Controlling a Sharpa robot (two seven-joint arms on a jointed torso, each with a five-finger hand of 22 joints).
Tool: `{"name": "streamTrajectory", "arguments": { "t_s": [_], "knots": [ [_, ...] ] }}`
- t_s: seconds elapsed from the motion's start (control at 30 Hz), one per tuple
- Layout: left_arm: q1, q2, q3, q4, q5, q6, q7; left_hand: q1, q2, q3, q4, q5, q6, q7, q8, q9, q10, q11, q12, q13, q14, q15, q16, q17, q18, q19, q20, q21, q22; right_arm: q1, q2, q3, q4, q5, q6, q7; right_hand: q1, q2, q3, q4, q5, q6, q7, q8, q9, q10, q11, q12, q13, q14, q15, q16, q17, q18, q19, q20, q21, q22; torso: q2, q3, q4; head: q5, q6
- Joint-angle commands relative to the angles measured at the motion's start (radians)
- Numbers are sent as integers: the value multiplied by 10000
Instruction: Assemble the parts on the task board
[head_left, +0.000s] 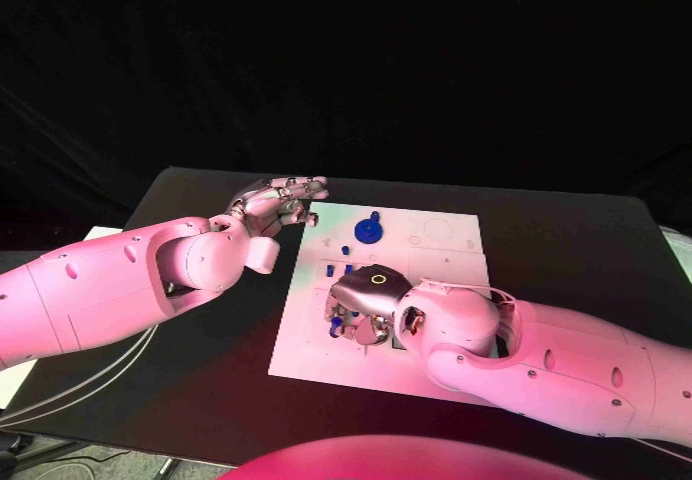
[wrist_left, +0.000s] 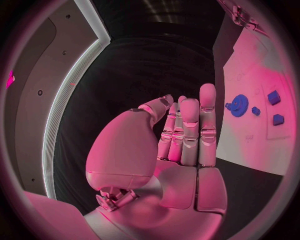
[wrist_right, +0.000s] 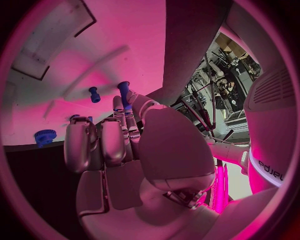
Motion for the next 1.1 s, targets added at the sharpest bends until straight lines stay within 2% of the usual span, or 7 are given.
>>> {"name": "streamTrajectory", "arguments": {
  "t_s": [0.03,0.2,0.6,0.77,0.87,1.0,1.1],
  "knots": [
    [-6,13,6,22,-30,191,39,52,58,-4,-75,47,-37,39,37,-12,-61,-17,6,14,-83,-16,-43,-12,194,-44,36,-32,-12,-32,27,-54,-72,-322,353,-171,-246,-249,-117,70,21,-425,114,-184,-174,-396,83,-128,-35,266,128,-93,-82,-14,-63,90,-97,107,-4,2,-1,5,-4],
    [-6,4,6,29,-30,194,31,52,58,-4,-75,47,-37,39,37,-12,-61,-17,6,14,-83,-16,-43,-12,194,-44,36,-32,-12,-32,24,-80,-123,-235,166,-37,-526,-524,-611,158,-40,-1317,-43,-180,-394,-1136,239,-75,-16,233,251,-139,-182,41,-206,238,-257,-73,-5,-1,-4,6,2],
    [-6,-21,6,38,-30,201,21,52,58,-4,-75,47,-37,39,37,-12,-61,-17,6,14,-83,-16,-43,-12,194,-44,36,-32,-12,-33,-230,-78,46,-36,-962,171,-455,-366,-1548,158,-59,-1977,-113,-174,-456,-2233,464,-27,-8,208,428,-109,-230,61,-252,413,-333,-152,0,9,-5,-31,18],
    [-6,-41,6,35,-30,206,19,52,58,-4,-75,47,-37,39,37,-12,-61,-17,6,14,-83,-16,-43,-12,194,-44,36,-32,-12,-28,-727,63,405,244,-1679,275,-377,-324,-1674,135,17,-2006,-87,-161,-450,-2189,450,67,11,189,427,-148,-304,75,-280,423,-368,-195,-12,10,-19,-89,58],
    [-6,-60,5,44,-31,212,14,52,58,-4,-75,47,-37,39,37,-12,-61,-17,6,14,-83,-16,-43,-12,194,-44,36,-32,-12,117,-1491,218,817,1096,-2011,188,-305,-202,-1831,147,71,-1829,14,-100,-411,-1634,312,437,72,181,335,-159,-339,82,-278,372,-373,-199,-17,-5,-22,-195,109],
    [-6,-97,4,72,-33,212,14,52,58,-4,-75,47,-37,39,37,-12,-61,-17,6,14,-83,-16,-43,-12,194,-44,36,-32,-12,373,-2491,289,1245,2245,-2076,-217,-410,-51,-1889,336,231,-1371,347,76,-338,-195,116,1113,276,265,174,19,-116,14,-73,234,-162,56,-40,-26,-71,-374,162],
    [-6,-138,4,123,-42,199,14,53,70,-12,-96,40,-38,39,45,-11,-77,-17,33,21,-85,-16,-46,-34,195,-37,37,-46,-23,505,-3452,315,1735,2858,-2192,-854,-777,-71,-2085,689,501,-1152,181,176,-313,1159,-159,1760,650,361,-23,248,172,-108,288,89,227,529,-48,-41,-128,-481,206]
  ]
}}
